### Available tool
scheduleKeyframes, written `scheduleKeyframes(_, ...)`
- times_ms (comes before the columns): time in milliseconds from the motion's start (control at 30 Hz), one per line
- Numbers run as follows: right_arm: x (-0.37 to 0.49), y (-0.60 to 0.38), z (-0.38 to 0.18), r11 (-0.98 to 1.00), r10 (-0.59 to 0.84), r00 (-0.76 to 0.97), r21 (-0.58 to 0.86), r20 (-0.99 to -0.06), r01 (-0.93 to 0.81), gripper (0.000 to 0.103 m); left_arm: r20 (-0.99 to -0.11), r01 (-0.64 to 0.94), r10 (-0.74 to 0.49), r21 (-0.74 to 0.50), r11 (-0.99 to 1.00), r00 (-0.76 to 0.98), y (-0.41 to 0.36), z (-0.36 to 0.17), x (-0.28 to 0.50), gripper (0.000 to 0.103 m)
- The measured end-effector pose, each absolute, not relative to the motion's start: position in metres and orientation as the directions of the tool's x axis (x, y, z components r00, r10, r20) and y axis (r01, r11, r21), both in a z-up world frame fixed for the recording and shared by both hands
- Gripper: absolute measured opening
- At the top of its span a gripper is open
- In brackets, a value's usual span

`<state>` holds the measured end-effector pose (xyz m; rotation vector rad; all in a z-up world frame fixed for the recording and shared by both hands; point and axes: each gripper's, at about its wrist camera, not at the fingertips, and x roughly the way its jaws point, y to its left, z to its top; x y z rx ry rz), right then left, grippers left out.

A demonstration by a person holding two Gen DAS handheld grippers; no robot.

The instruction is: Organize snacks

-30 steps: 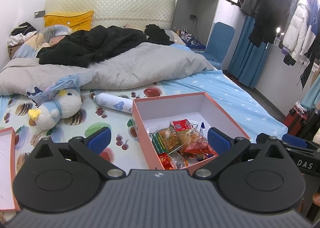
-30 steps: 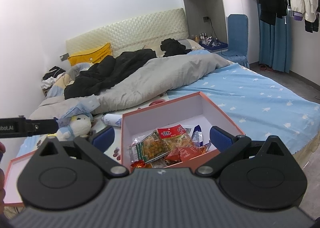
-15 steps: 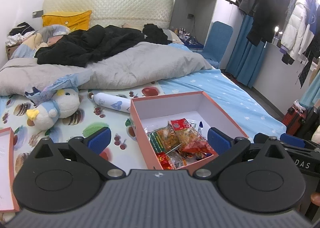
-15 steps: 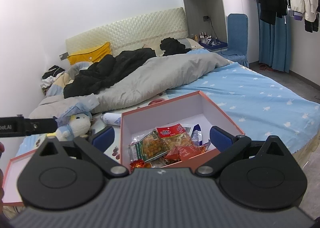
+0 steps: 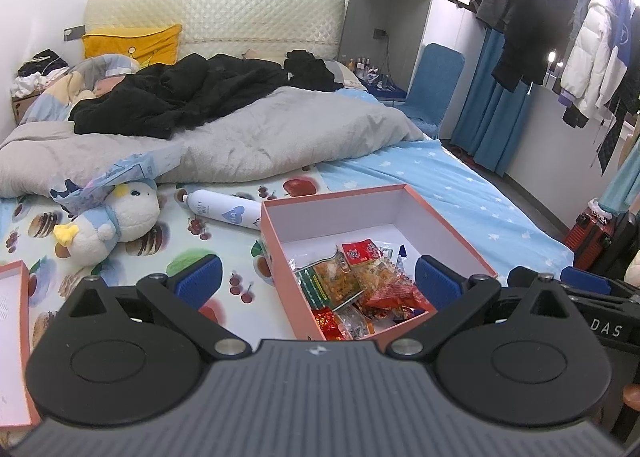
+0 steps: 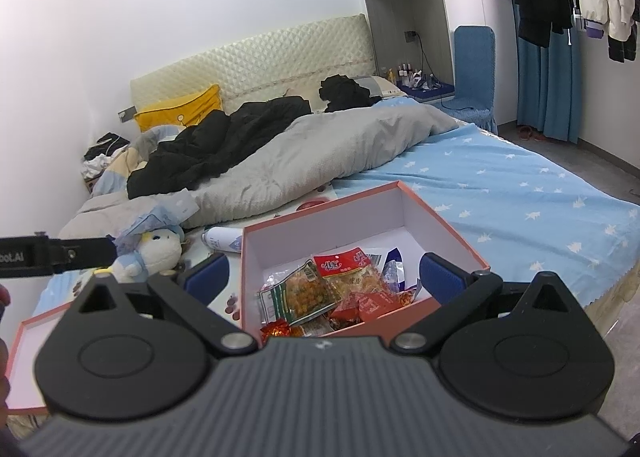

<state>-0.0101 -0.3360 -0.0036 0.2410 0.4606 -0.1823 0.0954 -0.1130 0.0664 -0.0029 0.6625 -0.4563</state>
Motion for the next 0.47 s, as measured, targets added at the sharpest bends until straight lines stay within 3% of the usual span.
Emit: scheduleKeyframes(467, -0.0092, -0.3363, -0.0036, 0.955, -0.118, 0.877, 0.188, -0.465, 0.228, 0.103, -0.596, 0.404, -0.403, -0.141, 0.904, 0.694, -0.1109, 0.0660, 0.0963, 0.103)
